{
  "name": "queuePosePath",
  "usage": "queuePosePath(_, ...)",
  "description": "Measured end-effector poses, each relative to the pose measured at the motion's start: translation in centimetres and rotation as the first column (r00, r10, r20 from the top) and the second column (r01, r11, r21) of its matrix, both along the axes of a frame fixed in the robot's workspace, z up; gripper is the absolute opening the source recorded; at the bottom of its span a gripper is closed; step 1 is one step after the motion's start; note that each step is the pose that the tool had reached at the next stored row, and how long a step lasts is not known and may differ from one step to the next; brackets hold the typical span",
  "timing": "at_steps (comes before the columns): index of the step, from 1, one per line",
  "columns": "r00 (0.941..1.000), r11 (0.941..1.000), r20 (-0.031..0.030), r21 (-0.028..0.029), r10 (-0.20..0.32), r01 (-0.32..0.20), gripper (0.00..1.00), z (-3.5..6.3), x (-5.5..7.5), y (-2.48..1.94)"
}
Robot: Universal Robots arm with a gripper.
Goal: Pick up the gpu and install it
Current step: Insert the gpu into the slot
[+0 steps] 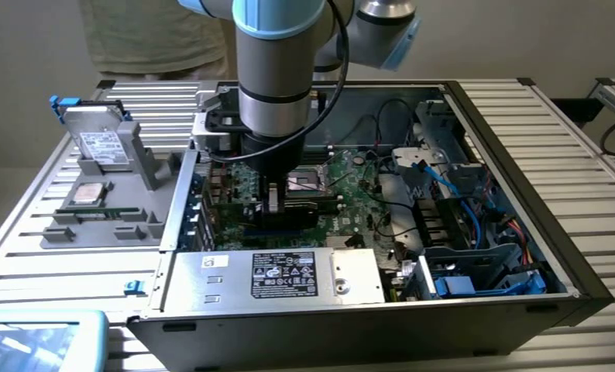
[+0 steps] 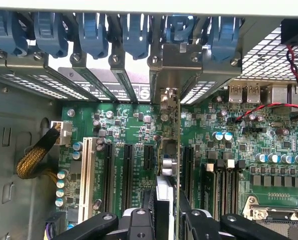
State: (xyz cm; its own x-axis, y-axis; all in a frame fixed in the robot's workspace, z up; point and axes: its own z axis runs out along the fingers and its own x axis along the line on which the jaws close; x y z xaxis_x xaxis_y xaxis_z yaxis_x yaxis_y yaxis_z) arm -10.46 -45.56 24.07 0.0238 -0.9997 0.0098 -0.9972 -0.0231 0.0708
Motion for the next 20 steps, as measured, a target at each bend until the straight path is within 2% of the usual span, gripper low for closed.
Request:
queuePosePath(15,1.0,1.0,0.0004,-0.0005,0.0,0.0,0.29,-0.06,-0.06,0.0)
queuePosePath(20,1.0,1.0,0.0028,-0.0005,0.004,-0.004,0.29,-0.07,-0.12,0.0)
